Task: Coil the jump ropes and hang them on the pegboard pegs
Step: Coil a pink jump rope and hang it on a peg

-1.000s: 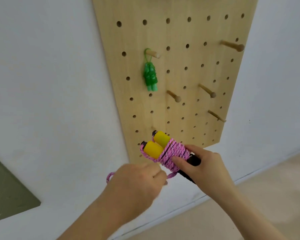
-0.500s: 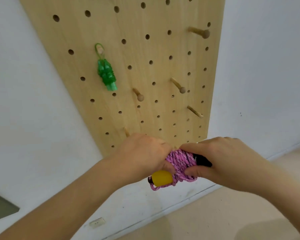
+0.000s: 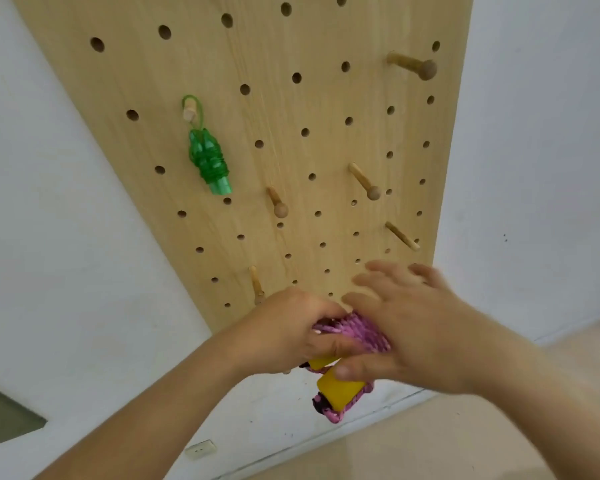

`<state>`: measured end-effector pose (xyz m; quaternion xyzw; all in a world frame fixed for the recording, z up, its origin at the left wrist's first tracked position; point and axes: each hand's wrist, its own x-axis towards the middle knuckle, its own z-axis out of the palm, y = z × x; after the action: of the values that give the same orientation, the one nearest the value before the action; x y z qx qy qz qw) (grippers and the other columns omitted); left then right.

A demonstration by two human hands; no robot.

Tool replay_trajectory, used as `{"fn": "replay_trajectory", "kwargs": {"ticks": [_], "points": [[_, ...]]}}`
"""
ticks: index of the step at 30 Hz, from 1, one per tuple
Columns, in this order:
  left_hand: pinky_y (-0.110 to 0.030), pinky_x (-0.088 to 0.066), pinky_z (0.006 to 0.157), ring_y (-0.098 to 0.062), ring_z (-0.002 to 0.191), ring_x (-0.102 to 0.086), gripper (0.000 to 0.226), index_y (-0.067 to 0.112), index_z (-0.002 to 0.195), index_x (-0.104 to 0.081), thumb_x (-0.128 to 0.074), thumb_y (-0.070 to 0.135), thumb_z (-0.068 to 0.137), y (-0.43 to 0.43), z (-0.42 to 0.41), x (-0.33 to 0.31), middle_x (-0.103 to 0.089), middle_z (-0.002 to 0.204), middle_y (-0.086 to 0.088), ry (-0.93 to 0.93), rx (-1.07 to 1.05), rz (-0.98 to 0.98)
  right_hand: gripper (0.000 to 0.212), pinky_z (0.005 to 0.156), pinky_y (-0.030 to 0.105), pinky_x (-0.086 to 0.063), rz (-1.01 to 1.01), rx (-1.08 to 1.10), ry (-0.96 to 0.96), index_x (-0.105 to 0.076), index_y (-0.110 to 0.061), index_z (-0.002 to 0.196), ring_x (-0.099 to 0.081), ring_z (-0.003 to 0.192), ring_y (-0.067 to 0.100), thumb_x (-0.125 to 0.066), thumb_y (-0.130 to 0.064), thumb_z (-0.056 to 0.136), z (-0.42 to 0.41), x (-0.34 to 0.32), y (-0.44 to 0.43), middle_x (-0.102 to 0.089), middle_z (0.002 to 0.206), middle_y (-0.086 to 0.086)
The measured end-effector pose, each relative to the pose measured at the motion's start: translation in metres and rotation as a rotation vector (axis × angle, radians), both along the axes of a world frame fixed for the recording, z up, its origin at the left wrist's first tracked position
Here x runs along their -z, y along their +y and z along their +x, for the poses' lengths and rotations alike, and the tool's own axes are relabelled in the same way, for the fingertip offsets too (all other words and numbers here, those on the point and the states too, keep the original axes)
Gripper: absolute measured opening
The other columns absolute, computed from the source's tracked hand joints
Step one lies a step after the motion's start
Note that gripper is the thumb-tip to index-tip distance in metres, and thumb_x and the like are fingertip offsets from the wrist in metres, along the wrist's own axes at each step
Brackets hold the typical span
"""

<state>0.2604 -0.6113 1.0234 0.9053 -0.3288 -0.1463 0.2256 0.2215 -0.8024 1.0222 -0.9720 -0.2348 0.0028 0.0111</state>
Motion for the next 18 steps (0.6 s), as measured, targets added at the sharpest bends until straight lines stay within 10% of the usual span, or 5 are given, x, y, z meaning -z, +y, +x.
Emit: {"fn": "replay_trajectory", "kwargs": {"ticks": [2, 5, 12, 15, 18], "points": [[-0.048, -0.052, 0.065, -0.024, 0.07, -0.063, 0.049, 0.024, 0.085, -0.07, -0.057, 0.07, 0.073, 0.004, 0.005, -0.002, -0.068, 0.073, -0.003, 0.061, -0.043, -0.037, 0.082, 0.098, 0.033, -0.033, 0.115, 0.001, -0.135, -0.051, -0.035, 0.101, -0.056, 0.097, 0.006, -0.015, -0.098, 0.061, 0.007, 0.02, 0.015, -0.06, 0.094, -0.016], [-0.049, -0.052, 0.073, -0.028, 0.073, -0.062, 0.044, 0.021, 0.087, -0.073, -0.059, 0.062, 0.081, 0.012, 0.011, -0.005, -0.069, 0.082, -0.014, 0.277, -0.036, -0.114, 0.081, 0.061, 0.022, -0.031, 0.314, -0.007, -0.225, -0.054, -0.026, 0.077, -0.054, 0.057, 0.011, -0.015, -0.096, 0.065, 0.02, 0.038, 0.017, -0.056, 0.059, -0.008], [-0.035, -0.043, 0.062, -0.03, 0.069, -0.052, 0.022, 0.023, 0.088, -0.079, -0.071, 0.033, 0.071, 0.024, 0.014, -0.014, -0.069, 0.077, -0.017, 0.273, -0.291, -0.781, 0.069, 0.048, 0.036, -0.044, 1.218, -0.029, 0.168, -0.053, -0.012, 0.057, -0.049, 0.047, 0.017, -0.044, -0.075, 0.083, 0.023, 0.024, 0.015, -0.052, 0.052, 0.003], [-0.02, -0.035, 0.051, -0.013, 0.055, -0.042, 0.02, 0.022, 0.092, -0.078, -0.064, 0.028, 0.079, 0.011, 0.004, -0.004, -0.062, 0.064, -0.005, 0.278, -0.284, -0.929, 0.064, 0.041, 0.015, -0.045, 1.705, 0.223, 0.408, -0.053, -0.018, 0.038, -0.055, 0.037, 0.005, -0.046, -0.02, 0.101, 0.024, 0.028, 0.02, -0.057, 0.042, -0.012], [-0.01, -0.04, 0.055, 0.0, 0.055, -0.05, 0.027, 0.023, 0.114, -0.067, -0.053, 0.02, 0.091, -0.003, -0.009, 0.0, -0.06, 0.063, 0.015, 0.268, -0.221, -0.883, 0.044, 0.039, 0.025, -0.051, 2.003, 0.371, 0.803, -0.062, -0.009, 0.068, -0.061, 0.039, 0.015, -0.034, -0.004, 0.101, 0.023, 0.051, 0.026, -0.063, 0.046, 0.002]]}}
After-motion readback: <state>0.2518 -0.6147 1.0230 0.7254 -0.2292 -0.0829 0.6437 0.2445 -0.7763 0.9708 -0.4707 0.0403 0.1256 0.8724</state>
